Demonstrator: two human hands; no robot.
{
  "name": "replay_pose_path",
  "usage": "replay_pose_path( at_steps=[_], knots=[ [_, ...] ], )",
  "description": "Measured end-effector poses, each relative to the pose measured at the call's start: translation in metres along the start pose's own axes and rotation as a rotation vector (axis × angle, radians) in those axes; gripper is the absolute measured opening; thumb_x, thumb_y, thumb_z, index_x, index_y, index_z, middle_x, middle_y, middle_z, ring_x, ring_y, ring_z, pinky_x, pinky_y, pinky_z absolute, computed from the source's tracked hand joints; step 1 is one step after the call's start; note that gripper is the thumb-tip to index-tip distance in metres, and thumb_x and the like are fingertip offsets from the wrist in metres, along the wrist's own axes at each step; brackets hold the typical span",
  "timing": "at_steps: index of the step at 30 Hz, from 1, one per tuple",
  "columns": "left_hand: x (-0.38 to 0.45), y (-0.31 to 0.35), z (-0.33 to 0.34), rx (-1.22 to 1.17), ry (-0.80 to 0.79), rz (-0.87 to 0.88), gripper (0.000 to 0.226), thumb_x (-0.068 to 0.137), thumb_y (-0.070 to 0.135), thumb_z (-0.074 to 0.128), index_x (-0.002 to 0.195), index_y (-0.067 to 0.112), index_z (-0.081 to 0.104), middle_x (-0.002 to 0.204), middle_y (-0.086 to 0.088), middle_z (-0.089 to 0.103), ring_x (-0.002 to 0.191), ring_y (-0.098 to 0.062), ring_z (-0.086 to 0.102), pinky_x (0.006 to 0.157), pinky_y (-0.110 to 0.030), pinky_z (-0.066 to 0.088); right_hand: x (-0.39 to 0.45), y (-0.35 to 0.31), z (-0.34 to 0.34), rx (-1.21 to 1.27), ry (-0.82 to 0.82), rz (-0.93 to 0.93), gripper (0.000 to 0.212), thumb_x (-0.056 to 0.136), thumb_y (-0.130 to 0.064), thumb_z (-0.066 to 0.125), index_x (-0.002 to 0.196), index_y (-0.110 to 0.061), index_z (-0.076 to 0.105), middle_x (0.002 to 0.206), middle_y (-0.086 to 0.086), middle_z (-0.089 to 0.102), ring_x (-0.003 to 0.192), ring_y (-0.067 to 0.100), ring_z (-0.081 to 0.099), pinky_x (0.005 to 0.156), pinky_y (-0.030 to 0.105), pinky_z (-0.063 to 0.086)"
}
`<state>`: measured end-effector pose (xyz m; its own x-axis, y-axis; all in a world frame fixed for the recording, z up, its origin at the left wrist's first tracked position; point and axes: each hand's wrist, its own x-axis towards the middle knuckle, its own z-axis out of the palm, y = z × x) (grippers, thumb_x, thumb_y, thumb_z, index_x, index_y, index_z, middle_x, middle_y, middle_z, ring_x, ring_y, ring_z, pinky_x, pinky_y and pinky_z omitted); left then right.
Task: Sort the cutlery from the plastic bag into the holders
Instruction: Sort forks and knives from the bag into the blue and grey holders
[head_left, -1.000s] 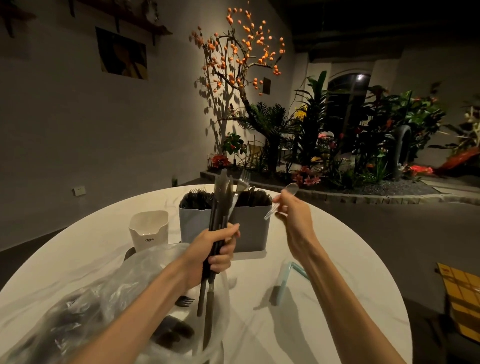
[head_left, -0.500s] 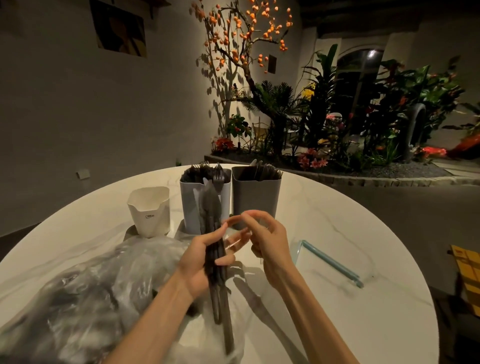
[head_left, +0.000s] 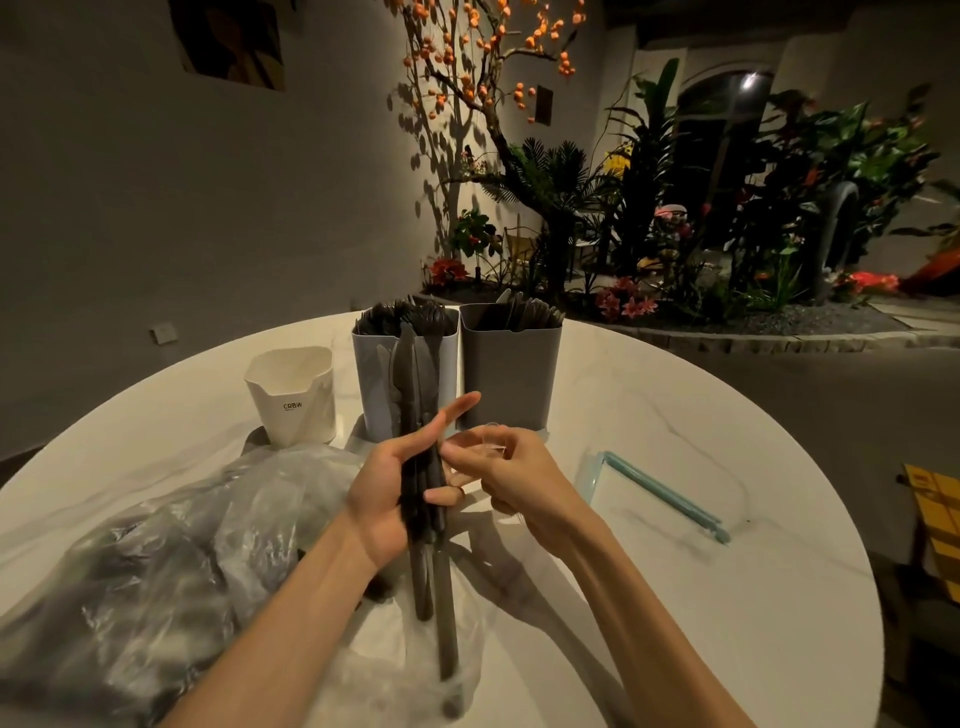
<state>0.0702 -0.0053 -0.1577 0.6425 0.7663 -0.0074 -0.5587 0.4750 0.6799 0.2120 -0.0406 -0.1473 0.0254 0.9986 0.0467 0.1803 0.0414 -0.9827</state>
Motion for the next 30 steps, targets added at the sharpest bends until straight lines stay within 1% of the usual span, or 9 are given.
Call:
replay_pose_path(
  at_steps=[3,6,12,16,18,19,22,25,30],
  knots=[
    [-0.003,0.001,0.002,0.005,-0.016,-0.014,0.04,0.102,0.027,0.043,0.135,0.023,0.065,0.115,-0.018,0.069,0.055,-0.007,0.053,0.038,-0.017,0.042,0.001,0.002,0.003,-0.078,-0.011,0.006,0.021,0.092,-0.041,0.069,0.094,-0.021,0.075,0.085,-0.005,0.058,0.067,0.005,0.053,0.051,0.014,0.039],
    [-0.007,0.002,0.006,0.035,-0.012,-0.02,0.039,0.099,0.027,0.046,0.131,0.022,0.068,0.106,-0.015,0.069,0.064,-0.012,0.063,0.039,-0.017,0.043,0.002,0.004,0.004,-0.1,0.101,-0.09,0.021,0.092,-0.037,0.07,0.083,-0.019,0.077,0.08,-0.006,0.071,0.076,0.012,0.07,0.067,0.018,0.048],
    [-0.01,0.001,0.01,0.175,0.002,-0.034,0.035,0.099,0.027,0.047,0.123,0.023,0.072,0.13,-0.016,0.067,0.105,-0.027,0.072,0.044,-0.018,0.044,0.008,0.01,0.003,-0.027,0.37,-0.191,0.018,0.094,-0.034,0.068,0.087,-0.019,0.075,0.07,-0.011,0.072,0.075,0.01,0.073,0.068,0.019,0.057],
    [-0.007,0.003,0.008,0.144,0.005,-0.002,0.038,0.1,0.018,0.047,0.136,0.021,0.059,0.136,-0.018,0.063,0.121,-0.033,0.065,0.038,-0.015,0.043,0.009,0.006,-0.003,0.05,0.544,-0.215,0.023,0.092,-0.042,0.068,0.085,-0.022,0.075,0.077,-0.011,0.07,0.083,0.006,0.066,0.069,0.013,0.048],
    [-0.004,0.004,0.003,0.164,0.039,0.007,0.034,0.099,0.016,0.049,0.131,0.017,0.06,0.132,-0.017,0.066,0.107,-0.026,0.071,0.038,-0.015,0.042,0.009,0.002,-0.006,0.142,0.6,-0.188,0.025,0.095,-0.042,0.064,0.087,-0.019,0.072,0.079,-0.012,0.067,0.082,0.004,0.062,0.072,0.012,0.043],
    [-0.002,0.004,0.001,0.187,0.055,0.009,0.031,0.097,0.016,0.052,0.127,0.016,0.063,0.124,-0.016,0.069,0.085,-0.018,0.072,0.037,-0.015,0.04,0.01,0.0,-0.007,0.205,0.627,-0.167,0.028,0.097,-0.042,0.061,0.089,-0.017,0.07,0.08,-0.008,0.065,0.079,0.007,0.059,0.073,0.016,0.043],
    [0.002,0.004,-0.001,0.166,0.033,-0.011,0.028,0.093,0.016,0.054,0.119,0.014,0.063,0.081,-0.008,0.06,0.042,-0.005,0.039,0.034,-0.015,0.032,0.012,-0.003,-0.015,0.354,0.667,-0.055,0.03,0.104,-0.04,0.049,0.097,-0.012,0.06,0.073,-0.001,0.058,0.066,0.009,0.047,0.059,0.02,0.041],
    [0.002,0.006,-0.002,0.098,0.009,-0.023,0.019,0.096,0.019,0.052,0.11,0.013,0.063,0.061,0.0,0.038,0.037,-0.004,0.031,0.032,-0.015,0.029,0.008,-0.003,-0.022,0.435,0.575,-0.012,0.036,0.107,-0.035,0.043,0.097,-0.005,0.061,0.057,-0.003,0.053,0.054,0.007,0.039,0.052,0.02,0.035],
    [0.0,0.009,0.0,0.079,-0.02,-0.032,0.022,0.097,0.03,0.053,0.092,0.01,0.06,0.055,0.001,0.032,0.035,-0.005,0.031,0.033,-0.015,0.03,0.002,-0.006,-0.019,0.558,0.317,0.069,0.032,0.108,-0.029,0.041,0.083,-0.01,0.05,0.057,-0.002,0.047,0.047,0.006,0.036,0.045,0.017,0.03]
  ],
)
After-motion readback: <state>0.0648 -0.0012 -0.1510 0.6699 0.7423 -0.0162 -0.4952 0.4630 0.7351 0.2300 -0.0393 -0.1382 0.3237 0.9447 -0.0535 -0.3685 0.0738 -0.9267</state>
